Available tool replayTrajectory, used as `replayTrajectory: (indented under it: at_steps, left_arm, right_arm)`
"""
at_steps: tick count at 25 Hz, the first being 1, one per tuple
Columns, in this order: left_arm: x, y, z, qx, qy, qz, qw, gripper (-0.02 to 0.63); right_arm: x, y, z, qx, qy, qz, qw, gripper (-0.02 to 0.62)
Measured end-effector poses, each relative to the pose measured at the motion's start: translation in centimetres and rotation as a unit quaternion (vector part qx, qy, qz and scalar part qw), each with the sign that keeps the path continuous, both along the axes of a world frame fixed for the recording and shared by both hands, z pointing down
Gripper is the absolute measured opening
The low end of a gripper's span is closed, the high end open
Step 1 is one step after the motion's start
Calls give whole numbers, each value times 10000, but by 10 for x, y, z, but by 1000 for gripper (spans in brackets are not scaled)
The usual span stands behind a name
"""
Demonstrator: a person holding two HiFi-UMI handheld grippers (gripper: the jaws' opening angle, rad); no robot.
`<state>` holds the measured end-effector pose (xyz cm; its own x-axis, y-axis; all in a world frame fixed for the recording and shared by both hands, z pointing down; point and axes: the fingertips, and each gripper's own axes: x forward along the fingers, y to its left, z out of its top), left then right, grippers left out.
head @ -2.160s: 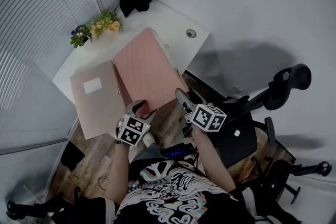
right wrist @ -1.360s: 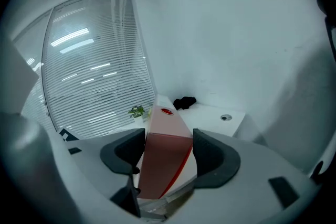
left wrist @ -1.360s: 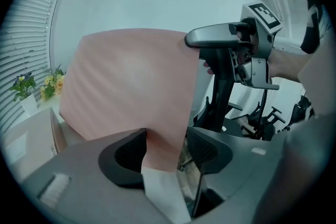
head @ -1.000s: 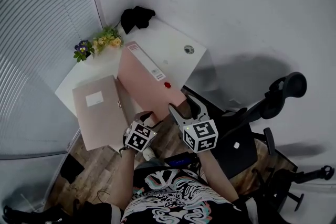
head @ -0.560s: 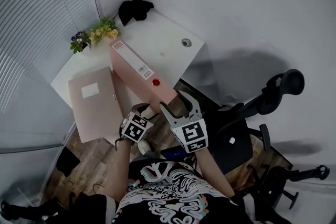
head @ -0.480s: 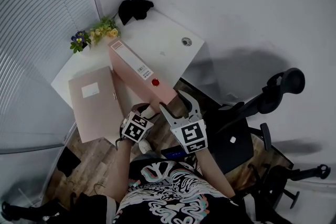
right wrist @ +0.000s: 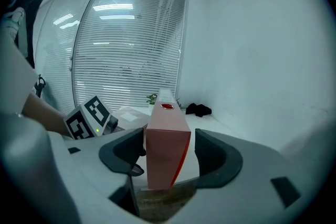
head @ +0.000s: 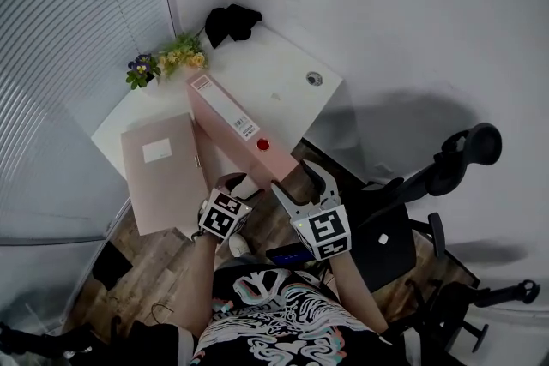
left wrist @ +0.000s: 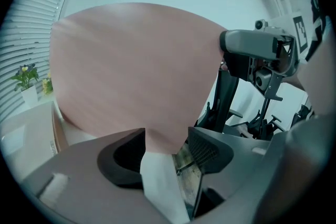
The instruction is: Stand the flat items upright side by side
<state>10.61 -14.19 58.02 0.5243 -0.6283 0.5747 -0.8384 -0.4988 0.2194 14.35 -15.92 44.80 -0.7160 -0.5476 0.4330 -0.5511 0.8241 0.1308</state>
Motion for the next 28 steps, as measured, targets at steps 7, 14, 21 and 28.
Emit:
replayTrajectory:
  at_steps: [7, 14, 21, 28]
  left_arm:
    - [-15, -4, -17, 280, 354, -388, 9982, 255]
    - [-44, -8, -47, 896, 587, -889, 9903, 255]
    - [-74, -9, -69, 1219, 1128, -1431, 9757, 241]
    - [-103, -18, -80, 1405, 1328, -1755, 9653, 239]
  right_arm:
    - [-5, -1, -18, -337, -281, -182, 9989, 318]
    - [-25, -11, -50, -459, -533, -444, 9965, 318]
    - [-62, -24, -60, -727, -481, -957, 9916, 321]
    - [-100, -44, -64, -895, -197, -1213, 9884, 324]
